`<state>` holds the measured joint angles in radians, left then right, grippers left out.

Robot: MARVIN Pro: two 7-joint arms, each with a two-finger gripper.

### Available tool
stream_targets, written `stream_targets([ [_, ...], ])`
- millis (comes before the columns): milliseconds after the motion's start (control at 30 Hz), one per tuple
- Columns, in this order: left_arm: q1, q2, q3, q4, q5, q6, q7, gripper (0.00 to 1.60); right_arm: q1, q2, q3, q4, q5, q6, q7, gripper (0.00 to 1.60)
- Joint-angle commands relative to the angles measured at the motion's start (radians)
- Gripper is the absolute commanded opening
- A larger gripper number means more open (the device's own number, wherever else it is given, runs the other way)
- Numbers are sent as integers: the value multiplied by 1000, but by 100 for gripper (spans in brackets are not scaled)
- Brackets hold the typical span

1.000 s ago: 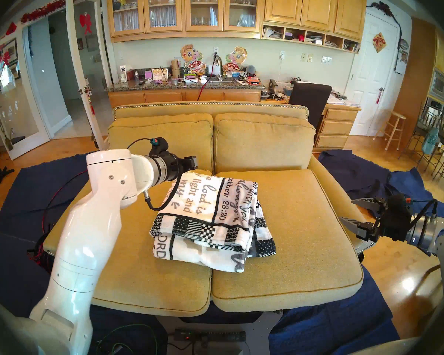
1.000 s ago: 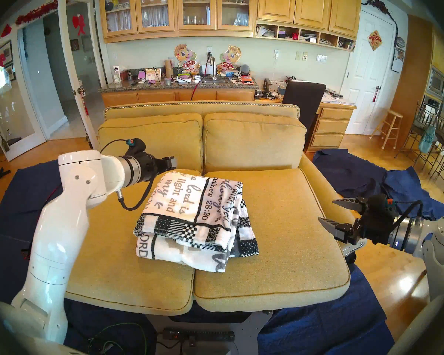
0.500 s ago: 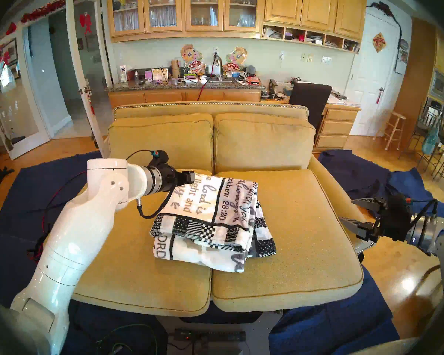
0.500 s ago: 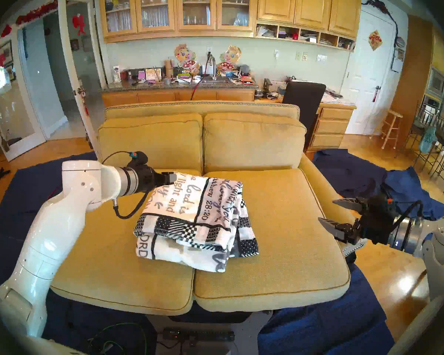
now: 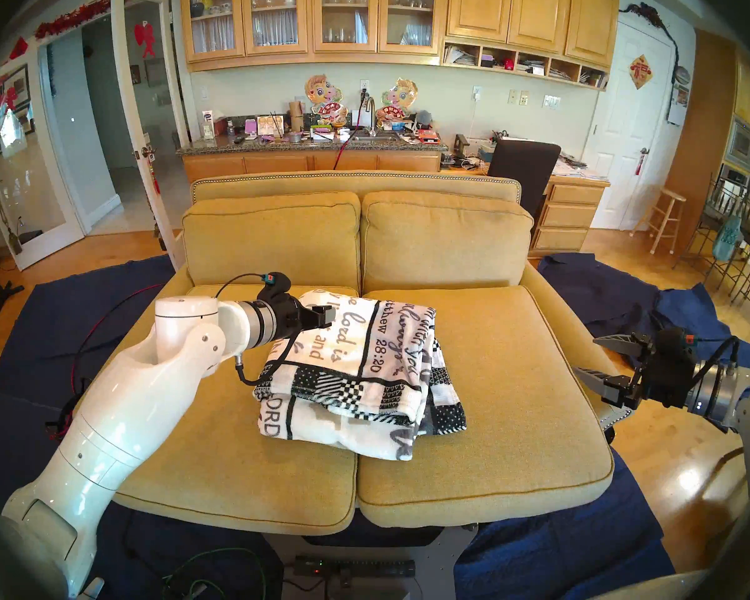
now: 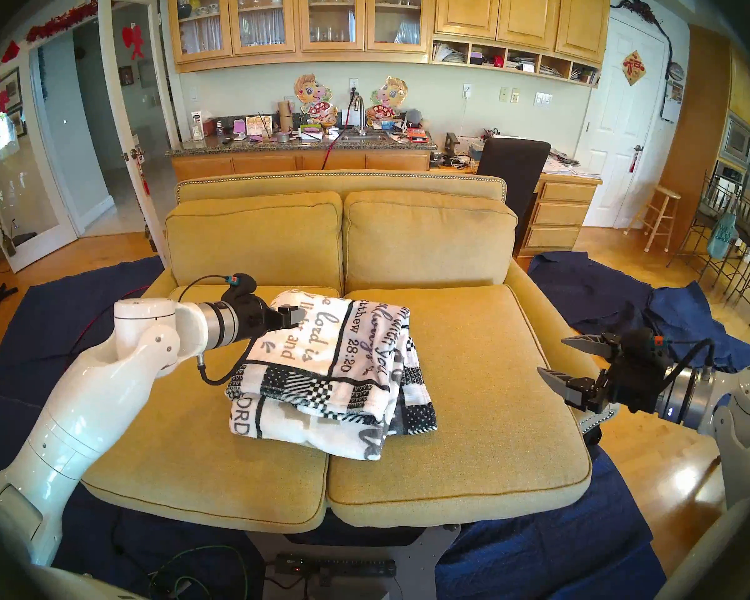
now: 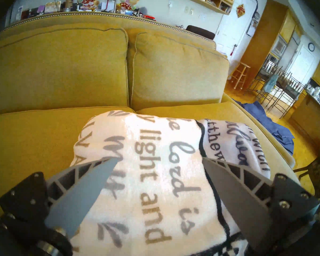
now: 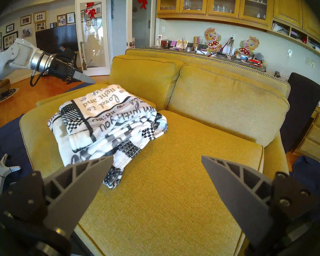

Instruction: Fold the blanket in half twice

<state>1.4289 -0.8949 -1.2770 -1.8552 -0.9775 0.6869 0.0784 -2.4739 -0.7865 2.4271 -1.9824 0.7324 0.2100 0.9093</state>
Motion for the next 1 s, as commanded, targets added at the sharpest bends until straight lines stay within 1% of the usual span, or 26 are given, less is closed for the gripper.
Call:
stream_targets([
  [0,44,59,2,40,70,-174,-152,160,10,2,21,-9,4,-3,0,160],
  [33,45,48,-5,44,70,-134,-140,160,10,2,21,-9,4,-3,0,160],
  [67,53,52,-5,57,83,-163,-171,160,10,2,21,-9,4,-3,0,160],
  [100,53,52,-5,57,83,-163,-171,160,10,2,21,-9,4,-3,0,160],
  [167,67,54,-3,93,107,-206,-222,160,10,2,21,-9,4,-3,0,160],
  [200,69,51,-2,101,115,-211,-231,160,10,2,21,-9,4,-3,0,160],
  [267,75,47,2,128,140,-247,-273,160,10,2,22,-9,4,-3,0,160],
  [300,75,47,2,128,140,-247,-273,160,10,2,22,-9,4,-3,0,160],
  [400,84,40,7,142,162,-275,-308,160,10,2,22,-10,4,-3,0,160],
  [433,89,39,8,152,175,-303,-340,160,10,2,22,-10,4,-3,0,160],
  [467,93,37,10,152,181,-310,-349,160,10,2,22,-10,4,-3,0,160],
  [500,96,35,10,159,192,-331,-373,160,10,2,22,-10,4,-3,0,160],
  [533,104,31,10,170,209,-367,-413,160,10,2,23,-10,4,-3,1,160],
  [600,109,28,11,169,214,-367,-415,160,10,2,23,-10,4,-3,1,160],
  [633,114,27,10,174,223,-387,-436,160,9,2,23,-10,4,-3,1,160],
  [667,120,26,12,182,234,-407,-458,160,9,1,23,-10,4,-3,1,160],
  [700,127,26,12,197,250,-449,-501,160,9,1,24,-10,4,-3,1,160],
  [733,130,21,10,192,257,-428,-485,160,9,1,24,-11,4,-2,1,160],
  [833,141,18,11,216,299,-475,-538,160,9,1,25,-11,4,-2,1,160],
  [867,145,15,9,228,316,-501,-568,160,9,1,25,-11,4,-2,1,160],
  [900,148,19,11,231,333,-507,-575,160,9,1,25,-11,4,-2,1,160],
  [933,152,18,14,247,354,-541,-599,160,9,1,25,-11,5,-2,1,160],
  [967,154,11,9,252,371,-532,-605,160,9,1,25,-11,5,-2,1,160],
])
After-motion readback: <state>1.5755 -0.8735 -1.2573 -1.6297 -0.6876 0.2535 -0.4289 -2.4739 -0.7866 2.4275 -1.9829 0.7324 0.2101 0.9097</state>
